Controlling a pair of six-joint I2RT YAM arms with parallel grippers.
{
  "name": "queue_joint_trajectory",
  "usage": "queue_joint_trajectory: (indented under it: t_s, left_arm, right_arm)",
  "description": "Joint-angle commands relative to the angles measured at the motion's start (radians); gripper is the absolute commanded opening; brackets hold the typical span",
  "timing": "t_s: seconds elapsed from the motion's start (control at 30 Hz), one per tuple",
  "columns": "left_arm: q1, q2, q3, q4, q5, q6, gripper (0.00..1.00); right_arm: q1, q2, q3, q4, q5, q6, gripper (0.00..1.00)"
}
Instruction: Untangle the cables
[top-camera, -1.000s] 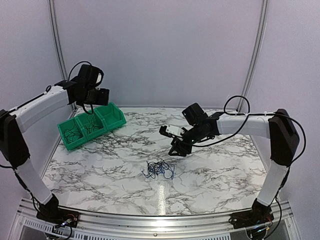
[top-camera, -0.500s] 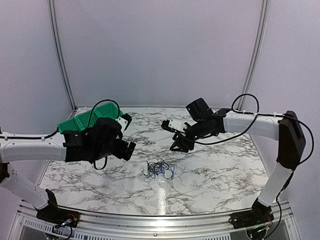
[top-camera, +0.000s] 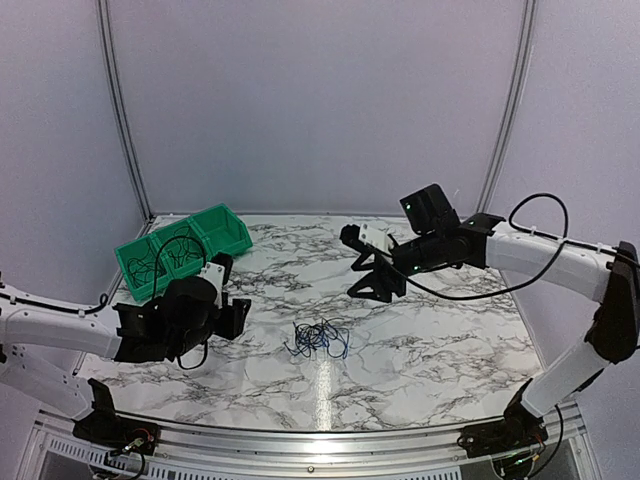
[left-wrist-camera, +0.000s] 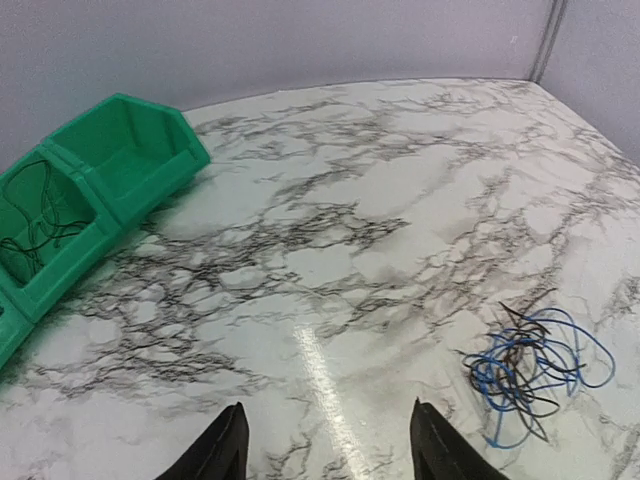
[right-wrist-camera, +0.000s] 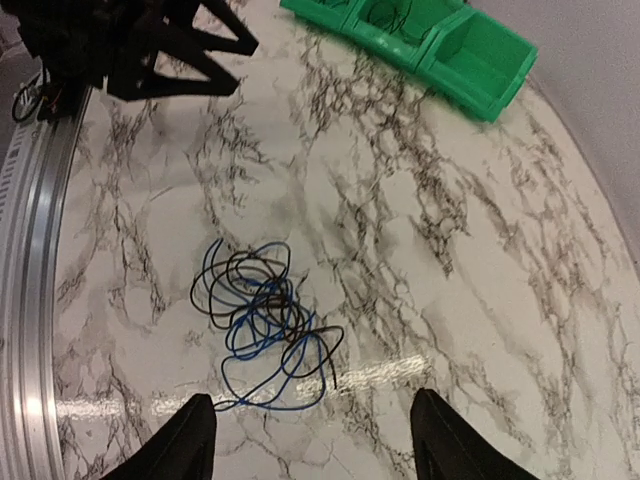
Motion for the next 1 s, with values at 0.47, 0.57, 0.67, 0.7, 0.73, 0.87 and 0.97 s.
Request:
queue_joint_trajectory:
  t_s: [0.47,0.57,0.67,0.7,0.73,0.87,0.97]
  left_arm:
    - [0.037,0.333,0.071,0.324,0.634,-0.421,0.35]
    - [0.036,0.365,0.079,0.330,0.619,-0.447,0.39]
    - [0.037,0.374,0.077,0.333,0.590,-0.462,0.40]
    - [0.037,0.373,0.075,0.333,0.587,-0.462,0.40]
    - [0.037,0.371,0.074,0.336,0.587,-0.461,0.41]
    - [0.036,0.378,0.072,0.347,0.611,-0.467,0.46]
    - [0.035,0.363,0.043,0.359,0.587,-0.494,0.46]
  right_arm:
    - [0.054,0.267,-0.036,0.039,-0.032,-0.032,0.52]
    - [0.073,0.322,0.011,0.041,-0.024,-0.035,0.48]
    - [0.093,0.369,0.068,0.046,-0.019,-0.024,0.42]
    - [0.100,0.381,0.085,0.049,-0.018,-0.023,0.41]
    - [0.106,0.397,0.101,0.050,-0.016,-0.022,0.41]
    - [0.132,0.463,0.178,0.035,-0.008,-0.028,0.40]
    - [0.143,0.519,0.221,0.022,0.006,-0.031,0.39]
